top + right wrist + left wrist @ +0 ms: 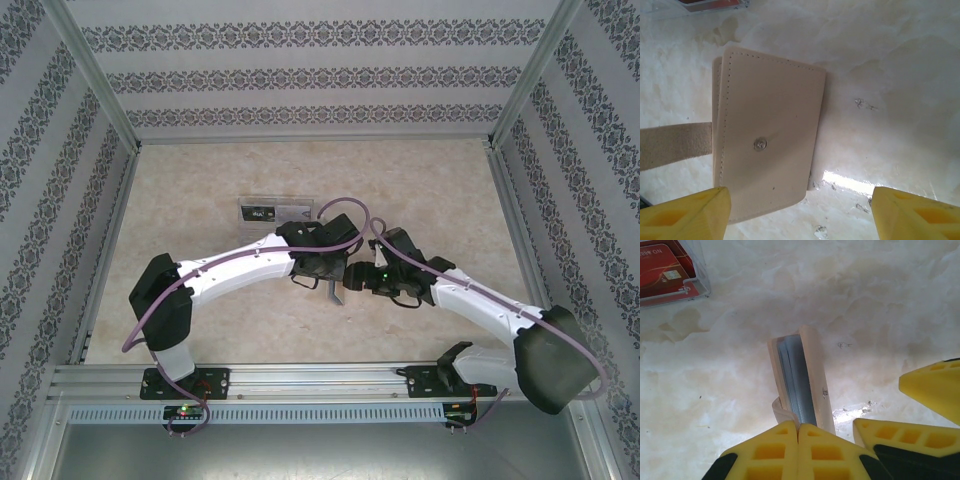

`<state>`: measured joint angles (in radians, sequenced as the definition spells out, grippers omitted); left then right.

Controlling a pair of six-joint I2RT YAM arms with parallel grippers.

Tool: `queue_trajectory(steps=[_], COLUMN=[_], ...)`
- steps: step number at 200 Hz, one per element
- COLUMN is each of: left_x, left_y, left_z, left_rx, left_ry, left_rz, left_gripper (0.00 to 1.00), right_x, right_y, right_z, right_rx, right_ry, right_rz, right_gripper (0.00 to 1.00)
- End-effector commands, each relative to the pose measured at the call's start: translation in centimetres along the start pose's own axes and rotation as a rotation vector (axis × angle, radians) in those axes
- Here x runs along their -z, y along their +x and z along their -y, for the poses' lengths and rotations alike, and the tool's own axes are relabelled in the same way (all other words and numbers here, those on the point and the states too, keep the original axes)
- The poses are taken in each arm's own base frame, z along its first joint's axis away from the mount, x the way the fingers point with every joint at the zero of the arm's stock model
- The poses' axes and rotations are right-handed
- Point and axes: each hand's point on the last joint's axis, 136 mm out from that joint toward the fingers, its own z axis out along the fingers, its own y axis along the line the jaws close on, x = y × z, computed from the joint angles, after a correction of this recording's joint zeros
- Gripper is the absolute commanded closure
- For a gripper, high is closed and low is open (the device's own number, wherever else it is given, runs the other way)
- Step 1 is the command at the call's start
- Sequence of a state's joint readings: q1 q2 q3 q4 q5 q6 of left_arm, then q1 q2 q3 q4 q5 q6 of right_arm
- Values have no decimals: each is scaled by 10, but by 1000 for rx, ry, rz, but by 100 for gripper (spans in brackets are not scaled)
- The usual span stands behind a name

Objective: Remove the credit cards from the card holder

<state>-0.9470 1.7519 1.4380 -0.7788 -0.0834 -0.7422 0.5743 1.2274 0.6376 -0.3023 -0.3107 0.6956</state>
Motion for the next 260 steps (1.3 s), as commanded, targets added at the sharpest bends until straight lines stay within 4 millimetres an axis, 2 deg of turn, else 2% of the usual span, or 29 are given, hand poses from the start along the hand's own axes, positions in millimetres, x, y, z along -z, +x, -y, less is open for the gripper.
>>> queue_trajectory(steps=[1,56,122,200,216,239,252,260], left_x=[-1,3,4,6,6,6,6,6], left_y=[-4,-7,-9,-6,-7,-6,-6,-6], left_z=[-2,3,5,-4,-5,-6,-6,-6], left_rx=[25,19,15,18,16,10,8,7], left_ry=[0,25,28,-7,-13,-18,-19,-20], left_rz=[15,26,27,24,25,25,25,26], left_gripper=[100,100,100,100,100,100,100,100], right_x=[-2,-9,-19,-3,-1,-3,-6,-7], right_y=[-7,-11,-8,-7,-6,-6,-6,-6], right_z=[-19,-33,-24,20,24,24,22,21], right_rx=[38,39,19,-33,-42,-37,-34,-33], right_ry=[-57,-111,-79,76,77,68,56,53], right_rz=[-5,-29,-62,1,3,-9,-18,-25], right_gripper=[25,25,28,46,47,54,60,68])
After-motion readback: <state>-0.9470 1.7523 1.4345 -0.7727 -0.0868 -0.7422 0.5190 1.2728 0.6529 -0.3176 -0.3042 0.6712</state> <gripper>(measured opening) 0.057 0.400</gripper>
